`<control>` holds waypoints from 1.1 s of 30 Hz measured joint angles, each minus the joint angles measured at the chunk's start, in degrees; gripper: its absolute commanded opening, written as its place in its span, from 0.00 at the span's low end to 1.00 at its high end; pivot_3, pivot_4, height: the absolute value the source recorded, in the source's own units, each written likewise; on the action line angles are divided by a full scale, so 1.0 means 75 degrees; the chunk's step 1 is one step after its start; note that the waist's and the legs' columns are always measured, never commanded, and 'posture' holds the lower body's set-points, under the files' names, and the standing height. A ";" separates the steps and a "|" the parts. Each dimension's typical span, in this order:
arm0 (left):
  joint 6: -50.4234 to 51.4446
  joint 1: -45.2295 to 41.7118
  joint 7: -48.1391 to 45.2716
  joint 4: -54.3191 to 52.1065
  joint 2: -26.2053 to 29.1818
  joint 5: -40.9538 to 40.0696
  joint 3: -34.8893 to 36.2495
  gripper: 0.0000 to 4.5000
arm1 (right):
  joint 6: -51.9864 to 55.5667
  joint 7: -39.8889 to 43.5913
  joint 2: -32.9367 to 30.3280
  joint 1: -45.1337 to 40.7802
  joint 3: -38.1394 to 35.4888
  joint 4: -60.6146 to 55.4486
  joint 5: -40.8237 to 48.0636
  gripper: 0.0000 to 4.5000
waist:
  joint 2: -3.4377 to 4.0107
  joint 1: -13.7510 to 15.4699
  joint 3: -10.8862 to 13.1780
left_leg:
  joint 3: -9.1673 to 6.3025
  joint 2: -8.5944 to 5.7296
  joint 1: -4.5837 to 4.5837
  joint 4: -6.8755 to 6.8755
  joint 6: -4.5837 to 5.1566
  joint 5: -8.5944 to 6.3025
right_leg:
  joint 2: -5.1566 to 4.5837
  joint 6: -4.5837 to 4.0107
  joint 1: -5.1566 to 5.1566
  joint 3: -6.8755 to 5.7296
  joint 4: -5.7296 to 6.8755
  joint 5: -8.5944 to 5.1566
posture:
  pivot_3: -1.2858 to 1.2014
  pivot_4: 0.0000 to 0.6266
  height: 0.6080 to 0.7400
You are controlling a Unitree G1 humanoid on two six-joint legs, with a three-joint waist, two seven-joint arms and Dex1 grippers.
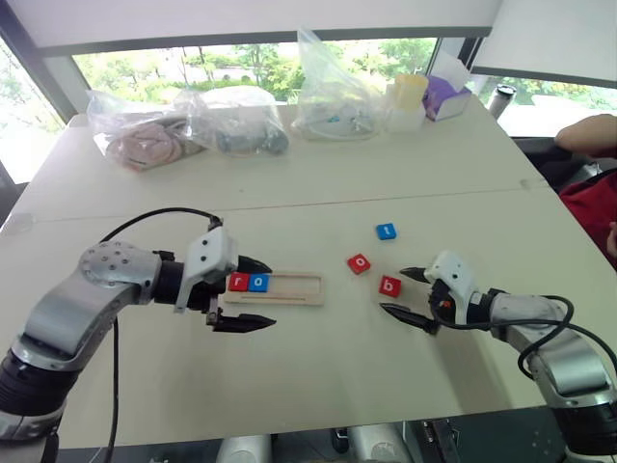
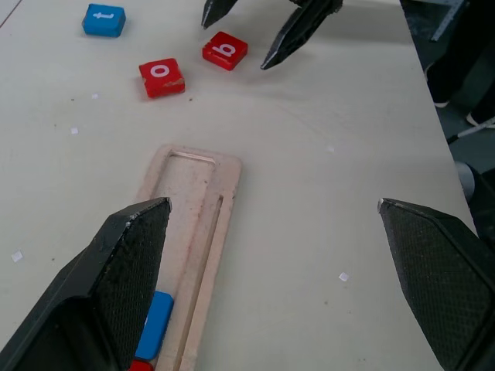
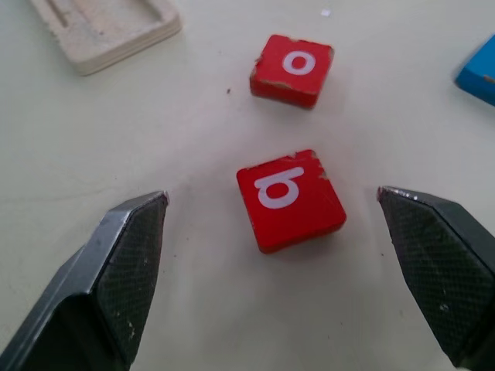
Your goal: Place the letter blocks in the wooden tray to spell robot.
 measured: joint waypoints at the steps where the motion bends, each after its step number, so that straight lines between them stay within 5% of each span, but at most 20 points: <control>1: 0.0003 0.0052 0.0012 -0.0013 0.0000 0.0000 -0.0010 1.00 | -0.0137 0.0049 -0.0001 -0.0026 0.0007 0.0089 -0.0022 0.94 | 0.0000 -0.0002 0.0000 | 0.0004 0.0000 0.0002 0.0000 0.0000 0.0000 | 0.0000 0.0002 0.0000 0.0006 0.0000 0.0001 | 0.52 0.24 1.00; 3: 0.0012 0.0168 0.0074 -0.0050 0.0000 0.0002 -0.0015 1.00 | -0.0534 0.0196 0.0002 -0.0160 0.0036 0.0474 -0.0047 0.81 | -0.0001 -0.0005 0.0000 | 0.0006 0.0000 0.0002 0.0002 0.0000 0.0000 | 0.0000 0.0001 0.0000 0.0009 0.0000 0.0002 | 0.52 0.24 1.00; 8: -0.0016 0.0354 0.0137 -0.0011 0.0062 0.0046 -0.0015 1.00 | -0.1154 0.0375 0.0026 -0.0353 0.0188 0.0916 -0.0147 0.25 | -0.0001 0.0015 0.0000 | 0.0007 0.0000 0.0005 0.0011 -0.0001 0.0000 | 0.0001 -0.0001 0.0001 0.0020 0.0008 0.0002 | 0.52 0.24 1.00; 15: -0.0202 0.0818 0.0109 0.0396 0.0445 0.0199 0.0236 1.00 | -0.1084 0.0457 0.0149 -0.0910 0.0535 0.1059 -0.0247 0.24 | -0.0001 -0.0029 0.0001 | 0.0020 0.0004 0.0019 0.0015 -0.0001 0.0000 | 0.0011 -0.0009 0.0000 0.0040 0.0023 0.0005 | 0.52 0.24 1.00; 23: -0.0345 0.1826 0.0029 0.0994 0.1274 0.0317 0.1649 1.00 | 0.0934 0.0666 0.1160 -0.3204 0.2027 0.0169 0.0057 0.24 | -0.0009 0.0002 0.0006 | 0.0021 0.0006 0.0023 0.0015 -0.0001 0.0000 | 0.0010 -0.0032 -0.0018 0.0044 0.0055 0.0002 | 0.52 0.24 1.00; 27: -0.0344 0.2346 0.0136 0.0997 0.1322 0.0331 0.2227 1.00 | 0.1289 0.0555 0.2173 -0.4120 0.3118 0.1064 -0.0337 0.24 | -0.0011 0.0019 0.0005 | 0.0025 0.0005 0.0012 0.0016 -0.0002 0.0001 | 0.0002 -0.0036 -0.0029 0.0044 0.0059 0.0020 | 0.52 0.24 1.00; 33: -0.0234 0.2700 0.0480 0.0499 0.1094 0.0253 0.2386 1.00 | 0.1098 0.0666 0.2446 -0.4509 0.3544 0.2041 -0.0714 0.24 | -0.0011 0.0160 0.0005 | 0.0059 0.0001 -0.0016 0.0049 -0.0003 0.0000 | -0.0013 -0.0031 -0.0050 0.0057 0.0060 0.0022 | 0.52 0.24 1.00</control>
